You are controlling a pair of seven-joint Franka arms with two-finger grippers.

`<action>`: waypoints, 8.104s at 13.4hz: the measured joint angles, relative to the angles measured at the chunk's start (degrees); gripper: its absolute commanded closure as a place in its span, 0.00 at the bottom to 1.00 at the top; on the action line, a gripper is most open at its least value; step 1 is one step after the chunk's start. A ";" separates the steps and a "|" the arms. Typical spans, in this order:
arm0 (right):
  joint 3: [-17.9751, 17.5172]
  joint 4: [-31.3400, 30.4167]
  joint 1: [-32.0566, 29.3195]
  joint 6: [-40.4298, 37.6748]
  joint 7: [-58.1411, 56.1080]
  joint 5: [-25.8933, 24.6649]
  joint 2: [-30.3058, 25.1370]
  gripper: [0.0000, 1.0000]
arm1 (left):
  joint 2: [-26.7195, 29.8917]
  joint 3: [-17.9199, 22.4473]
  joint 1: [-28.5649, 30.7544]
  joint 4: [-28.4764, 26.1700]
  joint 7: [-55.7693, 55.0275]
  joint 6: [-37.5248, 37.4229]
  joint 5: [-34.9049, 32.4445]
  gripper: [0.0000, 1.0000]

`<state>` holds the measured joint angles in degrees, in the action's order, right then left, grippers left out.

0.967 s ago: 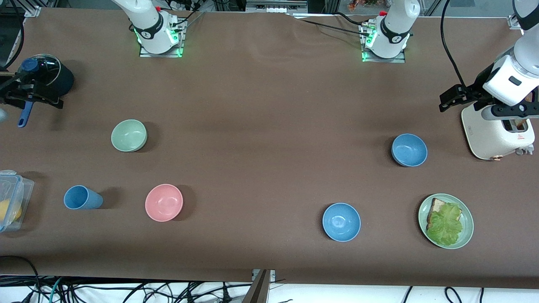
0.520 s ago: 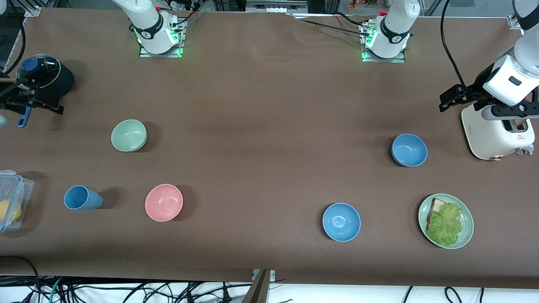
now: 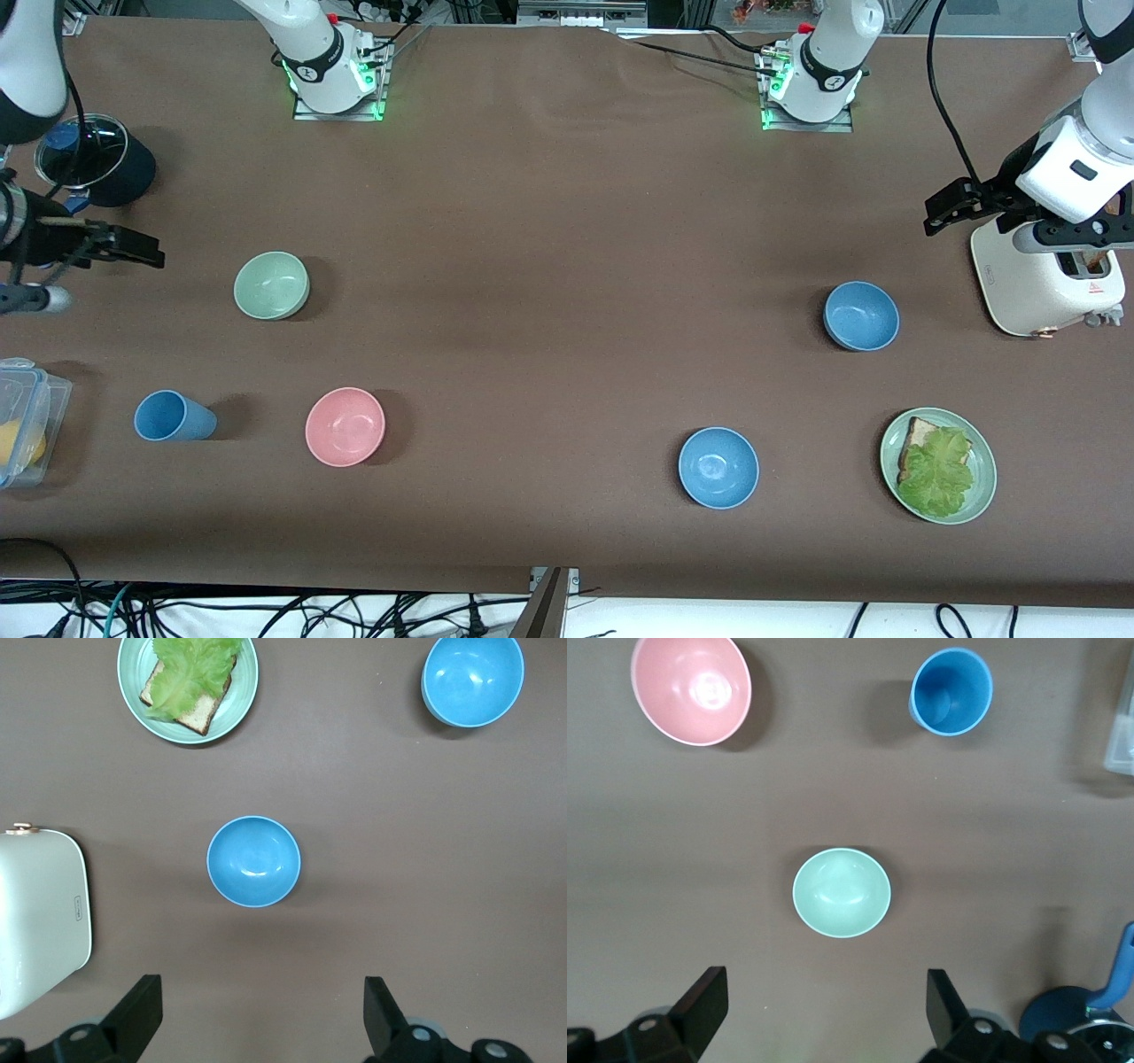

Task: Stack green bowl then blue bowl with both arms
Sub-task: 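Reach the right gripper toward the pale green bowl, then lower the right gripper and close it on the green bowl's rim, then carry the green bowl with the right gripper toward the table center, then set the green bowl down and open the right gripper, then retract the right gripper while the left gripper reaches the blue bowl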

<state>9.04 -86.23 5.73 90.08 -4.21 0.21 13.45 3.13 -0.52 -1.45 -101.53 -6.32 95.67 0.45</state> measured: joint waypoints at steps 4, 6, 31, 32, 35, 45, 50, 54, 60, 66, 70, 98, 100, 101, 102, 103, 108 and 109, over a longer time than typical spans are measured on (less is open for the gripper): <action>0.71 -10.92 -0.20 9.59 0.17 -0.19 0.64 0.01 | 0.00 0.00 0.00 0.00 0.00 0.00 0.00 0.00; 2.29 -18.45 -0.33 18.54 0.18 -0.40 0.75 0.01 | 0.00 0.02 0.00 0.01 0.00 0.00 0.00 0.00; 5.98 -47.29 -0.41 54.65 -2.32 -0.54 5.54 1.00 | 0.00 0.11 0.01 0.01 0.00 0.00 0.00 0.00; 5.98 -47.29 -0.41 54.51 -2.40 -0.54 5.43 1.00 | 0.00 0.11 0.01 0.01 0.00 0.00 0.00 0.00; 5.80 -47.18 -0.37 53.49 -2.69 -0.43 4.20 1.00 | 0.00 0.11 0.01 0.01 0.00 0.00 0.00 0.00; -6.41 -36.82 -0.08 34.86 4.21 1.01 -4.76 1.00 | 0.00 0.15 0.01 0.01 0.00 0.00 0.00 0.00; -15.95 -27.24 6.06 31.64 23.30 5.42 -1.03 1.00 | 0.00 0.17 0.01 0.01 0.00 -0.01 0.00 0.00; -16.48 -20.03 14.64 33.68 30.13 13.33 7.34 1.00 | 0.00 0.18 0.01 0.02 0.00 -0.02 0.00 0.00; -16.56 -17.52 26.08 45.10 38.39 15.32 16.53 1.00 | 0.00 0.20 0.01 0.02 0.00 -0.04 0.00 0.00; -16.51 -17.13 28.87 49.73 39.84 15.33 20.74 1.00 | 0.00 0.20 0.01 0.02 0.00 -0.04 0.00 0.00; -16.52 -17.13 30.86 51.03 41.01 15.99 21.17 1.00 | 0.00 0.20 0.01 0.02 0.00 -0.04 0.00 0.00; 9.75 -0.62 22.56 24.51 5.17 7.54 9.70 0.00 | -1.55 0.16 0.02 0.02 0.00 -0.06 -0.16 0.00; 9.74 -0.69 17.89 20.50 -1.08 7.55 7.08 0.00 | -2.78 0.43 0.41 0.01 0.00 -0.06 -0.19 0.00; 9.71 -0.81 16.09 18.54 -2.68 7.55 5.68 0.00 | -3.50 0.47 0.93 0.01 0.35 -0.06 -0.20 0.00; 9.44 -1.11 14.51 17.03 -3.57 7.54 4.14 0.00 | -4.23 0.49 1.58 0.00 1.75 -0.09 -0.25 0.00; 8.52 -1.52 12.81 15.83 -3.88 7.46 2.42 0.00 | -5.18 0.52 2.57 -0.03 4.11 -0.11 -0.28 0.00; 6.91 -2.15 6.94 10.06 -3.96 5.44 -6.73 0.00 | -12.98 0.66 9.40 -1.26 17.12 5.32 -0.33 0.00; 6.86 -2.50 6.17 8.94 -3.96 5.19 -8.11 0.00 | -14.41 0.65 10.24 -2.65 19.30 8.92 -0.33 0.00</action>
<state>15.90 -88.72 11.90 99.02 -8.17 5.40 5.33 -11.27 0.13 8.79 -104.18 12.98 104.59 0.12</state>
